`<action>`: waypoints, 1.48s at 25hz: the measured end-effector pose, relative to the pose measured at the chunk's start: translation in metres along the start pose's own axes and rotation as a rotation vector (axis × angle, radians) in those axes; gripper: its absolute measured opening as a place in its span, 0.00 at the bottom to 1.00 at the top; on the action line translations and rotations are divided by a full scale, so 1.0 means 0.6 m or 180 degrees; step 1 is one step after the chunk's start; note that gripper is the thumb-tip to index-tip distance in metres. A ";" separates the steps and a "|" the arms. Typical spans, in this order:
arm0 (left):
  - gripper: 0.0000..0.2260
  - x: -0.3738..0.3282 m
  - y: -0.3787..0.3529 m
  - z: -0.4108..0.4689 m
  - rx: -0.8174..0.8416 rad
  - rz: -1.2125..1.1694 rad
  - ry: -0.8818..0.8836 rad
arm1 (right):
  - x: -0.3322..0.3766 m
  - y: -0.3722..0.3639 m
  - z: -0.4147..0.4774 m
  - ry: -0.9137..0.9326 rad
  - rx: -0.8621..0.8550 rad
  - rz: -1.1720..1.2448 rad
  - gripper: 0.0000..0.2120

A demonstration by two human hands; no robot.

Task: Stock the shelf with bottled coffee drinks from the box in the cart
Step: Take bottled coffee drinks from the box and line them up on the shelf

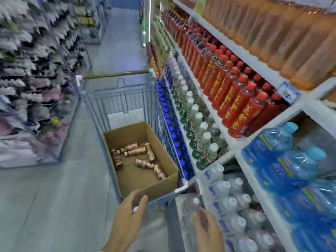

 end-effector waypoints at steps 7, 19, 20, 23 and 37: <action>0.14 0.082 0.065 0.080 -0.0191 -0.0023 0.0672 | 0.031 -0.172 0.066 -0.0319 0.0677 -0.0566 0.12; 0.19 0.115 -0.004 0.320 0.0182 0.0989 0.1053 | 0.019 -0.320 0.281 -0.0704 0.1434 -0.0730 0.17; 0.20 0.120 -0.019 0.356 0.0276 0.1163 0.1037 | 0.016 -0.327 0.295 -0.0788 0.1459 -0.0717 0.17; 0.22 0.155 -0.071 0.479 0.0684 0.1636 0.1043 | -0.004 -0.346 0.329 -0.1098 0.1388 -0.0657 0.16; 0.32 0.450 -0.319 0.803 0.1735 0.3794 0.0144 | -0.167 -0.416 0.358 -0.2438 0.0496 -0.0160 0.04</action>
Point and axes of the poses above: each hand's wrist, its own z-axis towards the middle knuckle, its own y-axis out of the back of the hand, x = y × z, the point moved 10 cm from there along z, towards the middle knuckle, and after that the axes turned 6 degrees about z, right-handed, at the moved point
